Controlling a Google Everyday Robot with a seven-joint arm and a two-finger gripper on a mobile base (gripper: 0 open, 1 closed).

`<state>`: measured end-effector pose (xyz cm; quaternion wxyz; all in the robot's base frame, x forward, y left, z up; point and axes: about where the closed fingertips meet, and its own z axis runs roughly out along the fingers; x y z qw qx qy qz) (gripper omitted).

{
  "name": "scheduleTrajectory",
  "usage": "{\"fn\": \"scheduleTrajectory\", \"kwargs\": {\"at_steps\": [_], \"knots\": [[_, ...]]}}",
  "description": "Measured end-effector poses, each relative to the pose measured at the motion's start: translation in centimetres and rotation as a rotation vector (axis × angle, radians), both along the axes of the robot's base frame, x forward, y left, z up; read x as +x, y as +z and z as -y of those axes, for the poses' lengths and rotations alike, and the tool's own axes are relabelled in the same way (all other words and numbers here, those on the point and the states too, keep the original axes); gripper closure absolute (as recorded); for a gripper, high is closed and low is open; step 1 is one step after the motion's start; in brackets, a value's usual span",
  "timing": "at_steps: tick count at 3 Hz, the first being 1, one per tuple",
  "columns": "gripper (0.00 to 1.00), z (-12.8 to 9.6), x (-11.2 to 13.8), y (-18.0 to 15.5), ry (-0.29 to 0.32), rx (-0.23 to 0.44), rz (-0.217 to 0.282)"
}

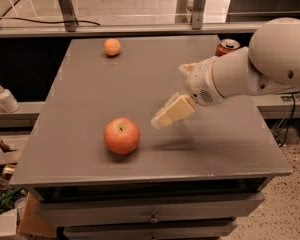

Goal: Move orange near coke can

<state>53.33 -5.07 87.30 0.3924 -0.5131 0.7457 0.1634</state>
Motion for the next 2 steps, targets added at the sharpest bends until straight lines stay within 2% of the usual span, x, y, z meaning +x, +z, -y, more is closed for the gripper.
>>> {"fn": "scheduleTrajectory", "kwargs": {"at_steps": [1, 2], "knots": [[0.0, -1.6, 4.3, 0.3, -0.039, 0.061, 0.063], [0.0, -4.2, 7.5, -0.1, -0.079, 0.123, 0.074]]}}
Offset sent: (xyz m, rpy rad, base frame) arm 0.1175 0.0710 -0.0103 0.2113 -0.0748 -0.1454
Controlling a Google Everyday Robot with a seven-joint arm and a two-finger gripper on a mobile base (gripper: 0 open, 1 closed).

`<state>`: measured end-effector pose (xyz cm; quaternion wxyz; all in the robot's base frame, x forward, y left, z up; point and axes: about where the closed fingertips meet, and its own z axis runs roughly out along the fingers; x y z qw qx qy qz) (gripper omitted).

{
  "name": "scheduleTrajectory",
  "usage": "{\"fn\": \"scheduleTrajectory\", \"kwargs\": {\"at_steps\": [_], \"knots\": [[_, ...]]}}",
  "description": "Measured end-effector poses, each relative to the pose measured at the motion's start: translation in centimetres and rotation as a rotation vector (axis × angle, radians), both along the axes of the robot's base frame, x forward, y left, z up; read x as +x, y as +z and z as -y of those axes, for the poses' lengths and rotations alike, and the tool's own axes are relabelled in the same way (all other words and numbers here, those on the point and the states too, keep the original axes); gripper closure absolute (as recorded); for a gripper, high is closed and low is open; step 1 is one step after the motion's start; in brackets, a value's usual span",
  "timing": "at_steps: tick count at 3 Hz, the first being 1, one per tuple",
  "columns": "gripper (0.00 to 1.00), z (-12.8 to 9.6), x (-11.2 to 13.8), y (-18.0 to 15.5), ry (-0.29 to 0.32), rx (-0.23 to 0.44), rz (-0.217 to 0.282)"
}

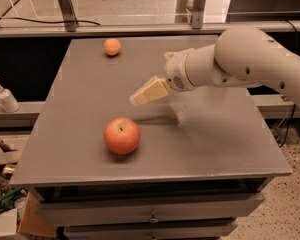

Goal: Move orange near coke can

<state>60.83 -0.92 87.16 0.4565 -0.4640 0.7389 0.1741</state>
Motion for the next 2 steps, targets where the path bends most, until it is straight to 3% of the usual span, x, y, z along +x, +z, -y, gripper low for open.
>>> {"fn": "scheduleTrajectory", "kwargs": {"at_steps": [2], "knots": [[0.0, -5.8, 3.3, -1.1, -0.092, 0.215, -0.046]]}}
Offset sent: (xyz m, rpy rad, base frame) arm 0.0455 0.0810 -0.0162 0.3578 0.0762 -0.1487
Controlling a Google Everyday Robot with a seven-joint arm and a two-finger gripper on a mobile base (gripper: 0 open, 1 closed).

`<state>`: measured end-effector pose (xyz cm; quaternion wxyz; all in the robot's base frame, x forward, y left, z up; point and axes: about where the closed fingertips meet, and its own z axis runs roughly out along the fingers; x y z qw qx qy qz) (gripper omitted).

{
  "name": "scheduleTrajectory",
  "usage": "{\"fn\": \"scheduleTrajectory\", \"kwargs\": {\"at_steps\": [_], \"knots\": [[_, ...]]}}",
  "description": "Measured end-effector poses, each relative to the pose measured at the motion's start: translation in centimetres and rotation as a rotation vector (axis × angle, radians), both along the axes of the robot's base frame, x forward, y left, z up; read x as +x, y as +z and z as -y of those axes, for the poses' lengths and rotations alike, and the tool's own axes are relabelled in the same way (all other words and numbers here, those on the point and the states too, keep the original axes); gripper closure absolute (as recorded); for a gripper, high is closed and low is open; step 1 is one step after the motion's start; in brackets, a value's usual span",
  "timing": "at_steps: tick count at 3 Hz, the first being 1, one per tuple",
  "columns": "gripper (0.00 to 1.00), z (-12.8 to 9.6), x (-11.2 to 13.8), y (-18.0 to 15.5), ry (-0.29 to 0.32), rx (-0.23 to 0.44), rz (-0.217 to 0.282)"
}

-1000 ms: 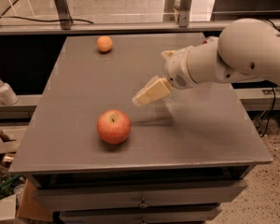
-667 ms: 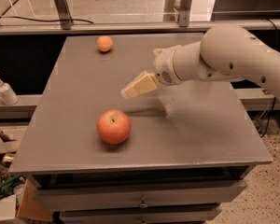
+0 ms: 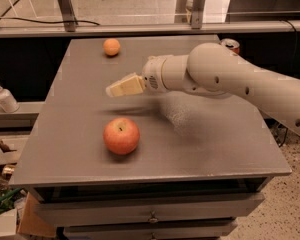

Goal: Move orange near coke can

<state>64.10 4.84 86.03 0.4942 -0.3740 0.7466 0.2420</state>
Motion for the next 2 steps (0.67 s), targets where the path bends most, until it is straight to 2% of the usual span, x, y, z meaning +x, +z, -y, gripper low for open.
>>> {"fn": "scheduleTrajectory", "kwargs": {"at_steps": [1, 2], "knots": [[0.0, -0.01, 0.0, 0.0, 0.0, 0.0, 0.0], [0.0, -0.68, 0.68, -0.14, -0.025, 0.04, 0.018]]}}
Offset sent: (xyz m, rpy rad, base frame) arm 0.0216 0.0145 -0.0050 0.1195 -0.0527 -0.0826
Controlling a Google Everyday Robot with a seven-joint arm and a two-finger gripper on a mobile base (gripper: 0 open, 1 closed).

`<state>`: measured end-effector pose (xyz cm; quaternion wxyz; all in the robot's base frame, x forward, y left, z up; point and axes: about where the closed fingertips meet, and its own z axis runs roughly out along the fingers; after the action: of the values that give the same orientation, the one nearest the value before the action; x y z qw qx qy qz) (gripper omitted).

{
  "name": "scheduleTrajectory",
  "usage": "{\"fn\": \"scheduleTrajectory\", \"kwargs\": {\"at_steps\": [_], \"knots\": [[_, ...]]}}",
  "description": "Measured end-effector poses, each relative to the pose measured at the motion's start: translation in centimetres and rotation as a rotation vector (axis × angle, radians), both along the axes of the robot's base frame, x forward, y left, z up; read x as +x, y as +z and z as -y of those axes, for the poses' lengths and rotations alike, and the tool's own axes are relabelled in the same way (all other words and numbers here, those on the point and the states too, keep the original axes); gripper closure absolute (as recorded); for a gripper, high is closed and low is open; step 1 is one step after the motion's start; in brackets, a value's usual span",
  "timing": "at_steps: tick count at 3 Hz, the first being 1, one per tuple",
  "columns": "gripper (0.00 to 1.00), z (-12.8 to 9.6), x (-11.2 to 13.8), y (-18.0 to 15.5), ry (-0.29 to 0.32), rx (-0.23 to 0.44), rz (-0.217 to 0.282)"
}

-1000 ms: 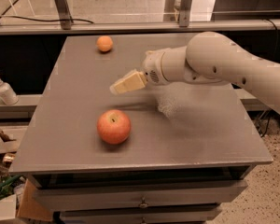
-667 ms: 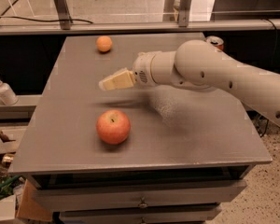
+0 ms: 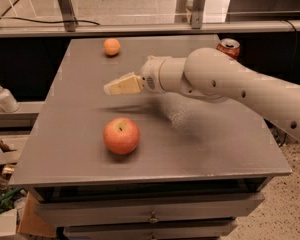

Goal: Move orange near coke can

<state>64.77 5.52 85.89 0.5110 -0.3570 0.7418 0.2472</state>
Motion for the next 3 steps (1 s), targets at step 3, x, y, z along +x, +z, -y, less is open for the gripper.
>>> {"fn": "scheduleTrajectory", "kwargs": {"at_steps": [3], "knots": [[0.0, -3.7, 7.6, -0.6, -0.149, 0.105, 0.107]]}}
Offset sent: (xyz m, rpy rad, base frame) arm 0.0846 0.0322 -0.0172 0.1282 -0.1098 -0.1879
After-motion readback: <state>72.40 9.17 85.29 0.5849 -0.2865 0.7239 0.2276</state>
